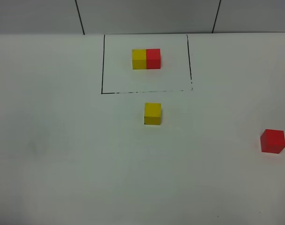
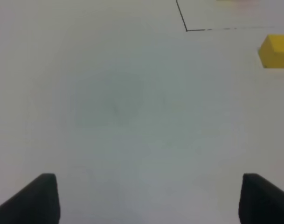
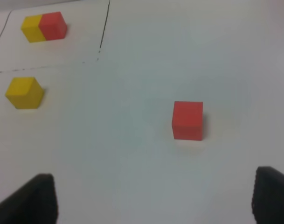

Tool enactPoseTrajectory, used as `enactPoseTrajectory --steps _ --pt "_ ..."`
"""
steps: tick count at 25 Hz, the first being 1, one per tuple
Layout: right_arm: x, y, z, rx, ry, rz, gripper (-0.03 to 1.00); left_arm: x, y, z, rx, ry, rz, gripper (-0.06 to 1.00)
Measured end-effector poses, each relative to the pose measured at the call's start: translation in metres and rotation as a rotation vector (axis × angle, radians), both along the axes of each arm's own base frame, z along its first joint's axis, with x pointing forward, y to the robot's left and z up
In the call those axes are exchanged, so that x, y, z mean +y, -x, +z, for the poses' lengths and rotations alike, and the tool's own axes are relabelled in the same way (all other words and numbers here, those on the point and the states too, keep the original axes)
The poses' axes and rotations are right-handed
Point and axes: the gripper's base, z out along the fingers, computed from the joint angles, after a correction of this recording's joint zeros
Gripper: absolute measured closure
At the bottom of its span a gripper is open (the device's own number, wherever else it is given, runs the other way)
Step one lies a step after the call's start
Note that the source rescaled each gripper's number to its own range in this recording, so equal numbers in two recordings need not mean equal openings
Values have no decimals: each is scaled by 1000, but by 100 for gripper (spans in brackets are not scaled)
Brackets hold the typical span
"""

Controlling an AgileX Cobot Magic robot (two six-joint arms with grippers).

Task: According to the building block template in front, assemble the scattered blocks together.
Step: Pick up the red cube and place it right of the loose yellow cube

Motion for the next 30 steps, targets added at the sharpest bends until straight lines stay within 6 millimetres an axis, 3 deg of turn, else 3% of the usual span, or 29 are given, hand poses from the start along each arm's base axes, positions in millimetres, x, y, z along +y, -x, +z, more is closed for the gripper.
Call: enactPoseTrajectory --steps 30 --pt "0 0 0 0 -3 -1 21 0 2 0 -15 1 -7 22"
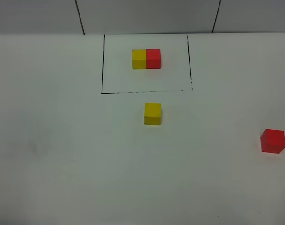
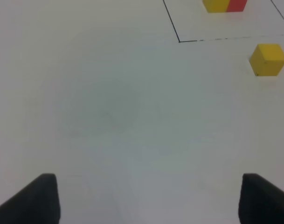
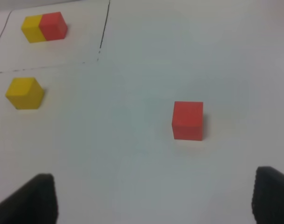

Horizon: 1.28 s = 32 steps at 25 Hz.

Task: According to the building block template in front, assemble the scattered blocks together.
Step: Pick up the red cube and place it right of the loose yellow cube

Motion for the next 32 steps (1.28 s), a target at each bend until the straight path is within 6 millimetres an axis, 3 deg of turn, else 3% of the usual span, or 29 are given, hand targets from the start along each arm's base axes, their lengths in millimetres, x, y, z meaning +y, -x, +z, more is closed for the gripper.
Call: enactPoseTrajectory --steps 7,10,13,16,21,24,28,32 --pt "0 -1 1 38 -8 0 21 0 0 0 0 0 0 22" --pt "1 -19 8 139 -14 -3 21 0 0 0 0 0 0 23" --pt "0 -54 14 291 -9 -5 21 0 0 0 0 0 0 23" --pt "0 -103 12 464 -1 -6 21 0 0 0 0 0 0 23" --pt "0 -190 -20 719 1 -20 21 0 0 0 0 0 0 23" --pt "-1 -228 -44 787 13 -21 21 0 0 0 0 0 0 23" --pt "-1 -259 -72 844 37 -7 21 0 0 0 0 0 0 23" --pt "-3 -275 -94 865 74 0 21 0 0 0 0 0 0 23"
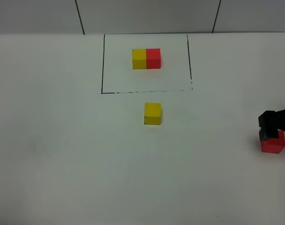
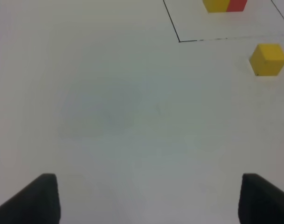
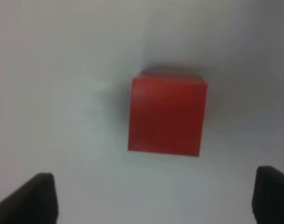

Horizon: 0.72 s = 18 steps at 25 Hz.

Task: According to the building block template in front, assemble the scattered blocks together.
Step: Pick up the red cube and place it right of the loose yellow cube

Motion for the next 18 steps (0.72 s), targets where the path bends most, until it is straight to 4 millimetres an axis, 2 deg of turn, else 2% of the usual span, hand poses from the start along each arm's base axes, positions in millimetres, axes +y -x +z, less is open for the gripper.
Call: enactPoseTrajectory --steps 10,18 --pt "0 -15 -17 10 3 -4 21 0 0 0 0 0 0 23" --pt "0 -21 -44 71 6 -4 21 0 0 0 0 0 0 23"
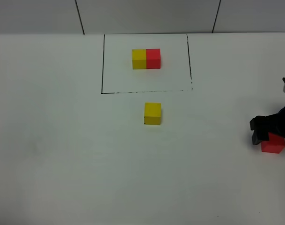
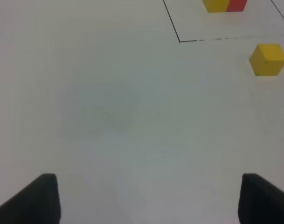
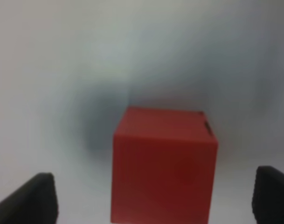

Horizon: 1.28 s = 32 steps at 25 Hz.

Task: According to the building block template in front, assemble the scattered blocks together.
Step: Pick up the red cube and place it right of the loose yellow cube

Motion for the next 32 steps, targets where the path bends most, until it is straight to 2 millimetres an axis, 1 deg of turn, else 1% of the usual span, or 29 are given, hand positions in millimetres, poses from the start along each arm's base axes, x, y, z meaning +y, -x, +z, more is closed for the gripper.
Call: enactPoseTrajectory --steps 7,9,11,13,15,18,20,25,28,30,32 --pt "0 -2 -16 40 2 0 21 0 0 0 0 0 0 23" --pt "0 -2 -17 35 3 0 21 0 0 0 0 0 0 23" --pt "0 -3 -17 32 3 2 24 0 0 0 0 0 0 23" --pt "0 -3 -17 32 3 2 32 0 0 0 0 0 0 23" --pt "0 -3 -17 32 3 2 45 0 0 0 0 0 0 23" --pt "0 -3 -17 36 3 2 74 0 0 0 0 0 0 23" --pt "0 -2 -17 40 3 3 97 0 0 0 0 0 0 23" --pt "0 -5 -14 40 3 20 96 0 0 0 0 0 0 23" --pt "9 -15 -4 25 25 160 96 0 0 0 0 0 0 23" --pt "25 -20 6 24 61 383 96 0 0 0 0 0 0 23" --pt "46 -25 17 12 116 671 96 0 0 0 0 0 0 23"
